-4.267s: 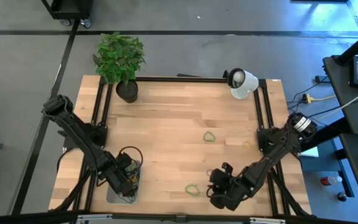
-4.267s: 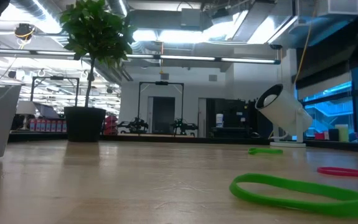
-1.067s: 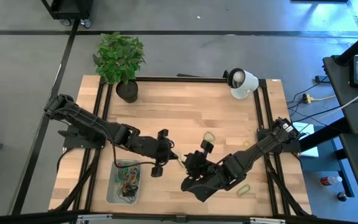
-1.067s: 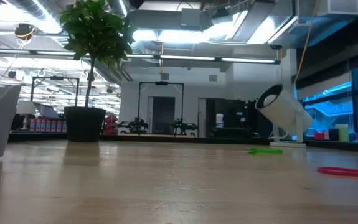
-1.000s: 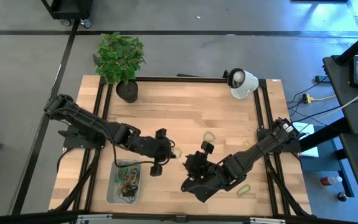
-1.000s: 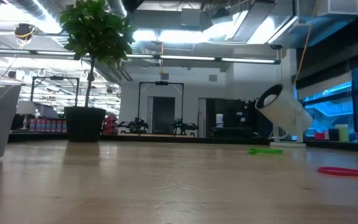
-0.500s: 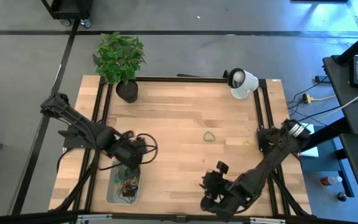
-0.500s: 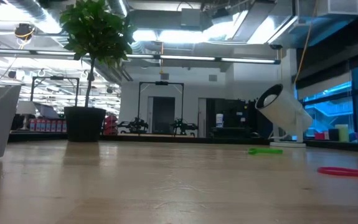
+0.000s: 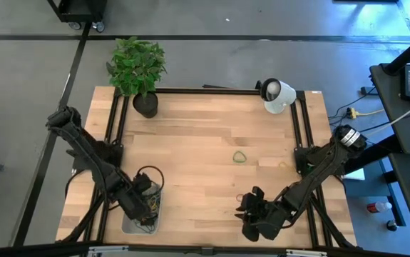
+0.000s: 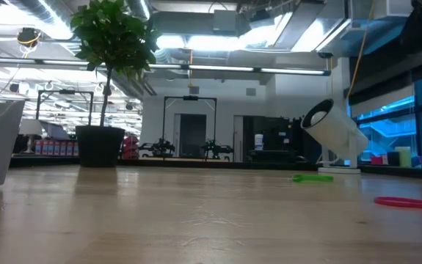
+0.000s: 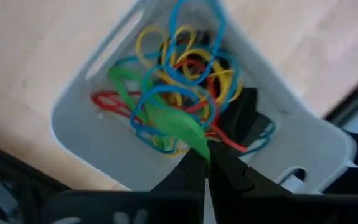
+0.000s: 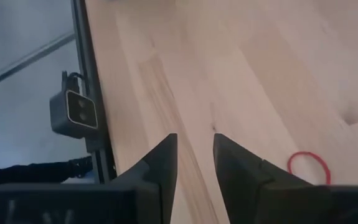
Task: Pick and place rubber bands into bin
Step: Put the green rubber band into the bin, then put the yellow rubber band into the bin
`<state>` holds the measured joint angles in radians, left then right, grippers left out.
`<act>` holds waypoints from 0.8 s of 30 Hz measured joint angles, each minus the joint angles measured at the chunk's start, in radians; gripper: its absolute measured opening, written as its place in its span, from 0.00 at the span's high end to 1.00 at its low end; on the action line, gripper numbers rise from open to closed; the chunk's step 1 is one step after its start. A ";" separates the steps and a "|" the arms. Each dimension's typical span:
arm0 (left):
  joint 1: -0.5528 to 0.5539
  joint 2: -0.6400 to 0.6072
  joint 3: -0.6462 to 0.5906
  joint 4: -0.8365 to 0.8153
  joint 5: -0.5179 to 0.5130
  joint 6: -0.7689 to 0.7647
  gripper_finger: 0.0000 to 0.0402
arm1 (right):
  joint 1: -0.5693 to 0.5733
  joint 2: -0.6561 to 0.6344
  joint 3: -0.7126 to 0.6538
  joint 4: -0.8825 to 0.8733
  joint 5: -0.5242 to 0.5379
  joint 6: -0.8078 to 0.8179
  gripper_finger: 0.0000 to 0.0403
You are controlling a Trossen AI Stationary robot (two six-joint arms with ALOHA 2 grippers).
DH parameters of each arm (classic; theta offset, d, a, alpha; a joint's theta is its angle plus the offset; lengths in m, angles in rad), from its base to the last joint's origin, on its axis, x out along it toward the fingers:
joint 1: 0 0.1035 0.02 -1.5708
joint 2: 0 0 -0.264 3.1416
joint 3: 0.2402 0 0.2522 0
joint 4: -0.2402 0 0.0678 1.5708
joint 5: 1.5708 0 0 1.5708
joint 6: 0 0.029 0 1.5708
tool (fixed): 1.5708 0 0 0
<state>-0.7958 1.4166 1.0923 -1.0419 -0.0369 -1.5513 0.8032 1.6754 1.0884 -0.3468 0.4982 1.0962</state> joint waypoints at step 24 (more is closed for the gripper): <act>0.033 -0.023 -0.095 0.098 -0.007 -0.184 0.69 | 0.000 -0.002 -0.014 -0.034 -0.091 0.003 0.74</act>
<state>-0.7630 1.3937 0.9974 -0.9437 -0.0440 -1.7355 0.8028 1.6737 1.0740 -0.3813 0.4070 1.0992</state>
